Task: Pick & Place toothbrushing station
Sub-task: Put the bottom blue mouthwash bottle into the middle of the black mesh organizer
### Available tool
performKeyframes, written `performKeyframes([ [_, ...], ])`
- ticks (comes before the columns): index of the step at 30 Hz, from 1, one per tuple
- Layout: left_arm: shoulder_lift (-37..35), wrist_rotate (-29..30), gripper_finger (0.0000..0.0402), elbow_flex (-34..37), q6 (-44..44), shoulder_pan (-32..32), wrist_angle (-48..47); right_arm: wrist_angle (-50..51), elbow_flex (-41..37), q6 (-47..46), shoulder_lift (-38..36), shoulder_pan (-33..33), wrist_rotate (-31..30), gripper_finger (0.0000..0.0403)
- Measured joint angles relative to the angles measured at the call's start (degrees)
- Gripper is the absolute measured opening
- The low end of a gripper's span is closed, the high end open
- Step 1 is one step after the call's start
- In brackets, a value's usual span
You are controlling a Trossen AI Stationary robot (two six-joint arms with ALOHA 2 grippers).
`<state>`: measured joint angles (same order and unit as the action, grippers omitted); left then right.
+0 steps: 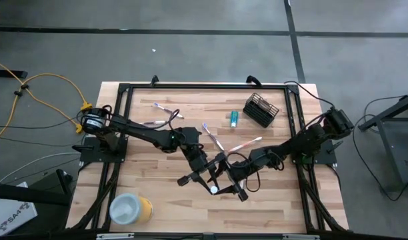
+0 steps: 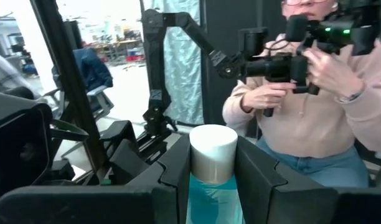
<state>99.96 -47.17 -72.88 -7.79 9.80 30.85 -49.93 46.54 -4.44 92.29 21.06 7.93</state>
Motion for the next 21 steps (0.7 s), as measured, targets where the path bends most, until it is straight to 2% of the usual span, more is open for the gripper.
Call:
performKeyframes([
  [6, 0.0, 2.3, 0.0086, 0.0, 0.3, 0.6, 0.0, 0.4, 0.0, 0.1, 0.0, 0.0, 0.2, 0.0211],
  [15, 0.0, 2.4, 0.0086, 0.0, 1.0, 0.6, 0.1, 0.5, 0.0, -0.2, 0.0, -0.1, 0.8, 0.0208],
  [21, 0.0, 2.3, 0.0086, 0.0, 0.9, 0.6, 0.1, 0.6, 0.0, -0.3, 0.0, -0.1, 1.8, 0.0154],
])
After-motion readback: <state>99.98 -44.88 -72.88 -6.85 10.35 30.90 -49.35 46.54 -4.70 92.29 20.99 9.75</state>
